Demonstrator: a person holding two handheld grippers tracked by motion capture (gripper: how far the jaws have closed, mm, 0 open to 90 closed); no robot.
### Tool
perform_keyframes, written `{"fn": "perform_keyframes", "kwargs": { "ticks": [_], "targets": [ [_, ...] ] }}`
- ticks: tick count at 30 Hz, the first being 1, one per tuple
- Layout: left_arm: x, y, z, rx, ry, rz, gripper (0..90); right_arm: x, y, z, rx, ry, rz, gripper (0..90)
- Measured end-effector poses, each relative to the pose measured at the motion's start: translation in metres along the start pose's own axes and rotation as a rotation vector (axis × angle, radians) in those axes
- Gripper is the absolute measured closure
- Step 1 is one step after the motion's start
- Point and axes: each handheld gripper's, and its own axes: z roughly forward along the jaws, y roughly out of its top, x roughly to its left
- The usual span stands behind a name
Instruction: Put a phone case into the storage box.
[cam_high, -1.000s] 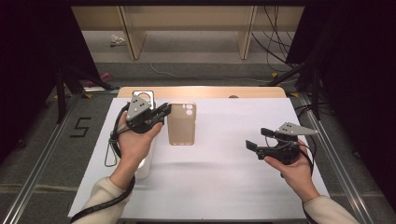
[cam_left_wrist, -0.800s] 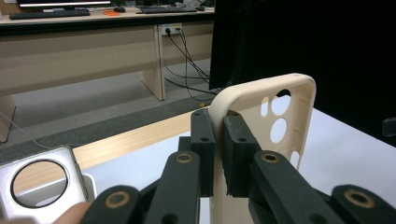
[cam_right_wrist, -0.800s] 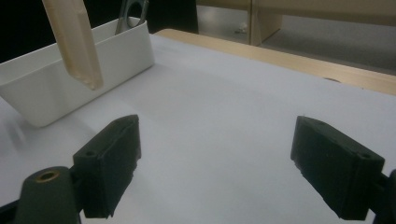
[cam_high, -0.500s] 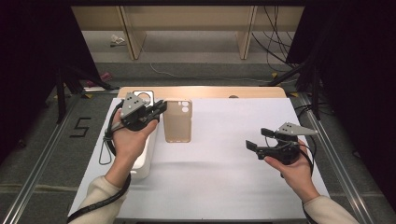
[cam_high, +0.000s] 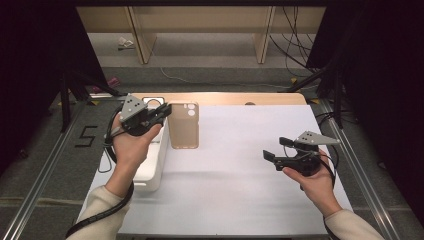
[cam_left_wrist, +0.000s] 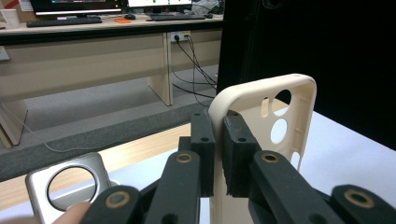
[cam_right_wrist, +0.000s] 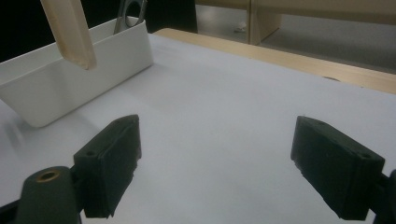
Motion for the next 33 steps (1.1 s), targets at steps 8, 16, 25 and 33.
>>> {"fn": "perform_keyframes", "kwargs": {
  "ticks": [8,16,25,33],
  "targets": [
    [0.008,0.004,-0.003,0.001,0.012,0.000,84.0,-0.001,0.000,0.000,-0.003,-0.002,0.004,17.0],
    [0.017,0.007,-0.004,0.003,0.025,0.006,84.0,-0.001,0.000,0.000,-0.001,-0.003,0.006,17.0],
    [0.024,0.009,-0.008,-0.002,0.033,0.005,84.0,-0.001,-0.001,0.000,-0.003,-0.004,0.010,17.0],
    [0.031,0.015,-0.011,-0.005,0.044,0.012,84.0,-0.002,-0.001,0.000,-0.002,-0.004,0.013,17.0]
  ]
}}
